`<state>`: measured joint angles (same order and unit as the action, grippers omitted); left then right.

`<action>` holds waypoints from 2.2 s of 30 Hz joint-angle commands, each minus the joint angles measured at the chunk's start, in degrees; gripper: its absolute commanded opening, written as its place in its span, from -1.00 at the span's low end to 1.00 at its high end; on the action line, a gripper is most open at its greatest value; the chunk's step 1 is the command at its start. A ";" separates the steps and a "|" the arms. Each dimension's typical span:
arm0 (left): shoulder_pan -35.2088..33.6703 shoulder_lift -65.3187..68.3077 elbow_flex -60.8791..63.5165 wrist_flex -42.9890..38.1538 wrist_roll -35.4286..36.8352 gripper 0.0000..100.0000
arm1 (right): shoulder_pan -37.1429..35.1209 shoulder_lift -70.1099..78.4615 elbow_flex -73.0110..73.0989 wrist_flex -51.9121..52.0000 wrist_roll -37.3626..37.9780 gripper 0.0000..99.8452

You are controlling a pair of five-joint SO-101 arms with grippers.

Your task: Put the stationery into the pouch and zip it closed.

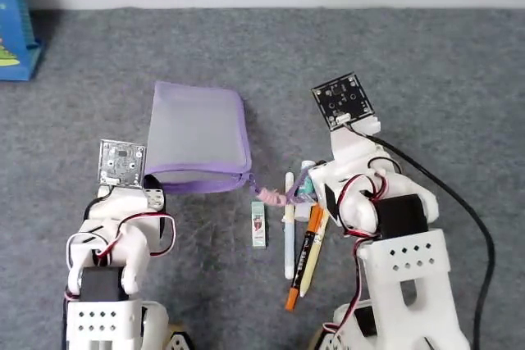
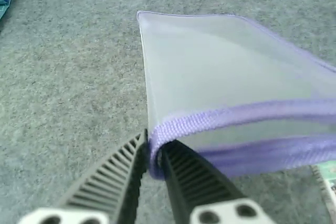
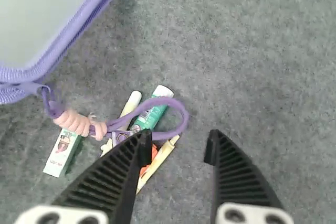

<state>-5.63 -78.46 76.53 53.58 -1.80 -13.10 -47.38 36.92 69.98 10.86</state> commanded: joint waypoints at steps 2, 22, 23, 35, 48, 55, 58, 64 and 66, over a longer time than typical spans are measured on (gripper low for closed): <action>-0.35 -0.70 -1.71 0.09 -0.88 -0.98 | 0.22 3.12 -3.78 -2.77 -0.70 -0.70; 2.81 -0.44 -31.96 22.07 1.32 -0.98 | 2.95 31.96 -8.79 -13.76 -7.74 -0.70; 3.69 -0.35 -33.80 22.95 1.32 -0.98 | 2.95 31.96 -8.79 -13.85 -8.62 -0.70; 4.84 -0.26 -34.51 23.56 1.32 -0.98 | -1.27 40.04 -6.86 -22.37 -9.76 -0.70; 4.75 -0.35 -30.46 22.07 1.32 -0.98 | -1.27 48.92 -10.73 -23.43 -9.58 -0.85; 4.75 -0.35 -30.37 22.33 1.32 -0.98 | -1.27 54.90 -16.35 -17.01 -9.58 -0.78; 4.75 -0.35 -30.37 22.33 1.32 -0.98 | -0.84 57.10 -20.13 -12.00 -9.67 -0.73; 4.75 -0.35 -30.37 22.42 1.32 -0.98 | 1.01 61.32 -25.05 -7.87 -13.36 -0.72; 4.75 -0.35 -30.37 22.42 1.32 -0.98 | 0.92 63.08 -26.11 -7.25 -13.36 -0.73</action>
<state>-1.14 -79.16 46.02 76.97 -1.27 -13.10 14.68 14.24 61.27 -1.98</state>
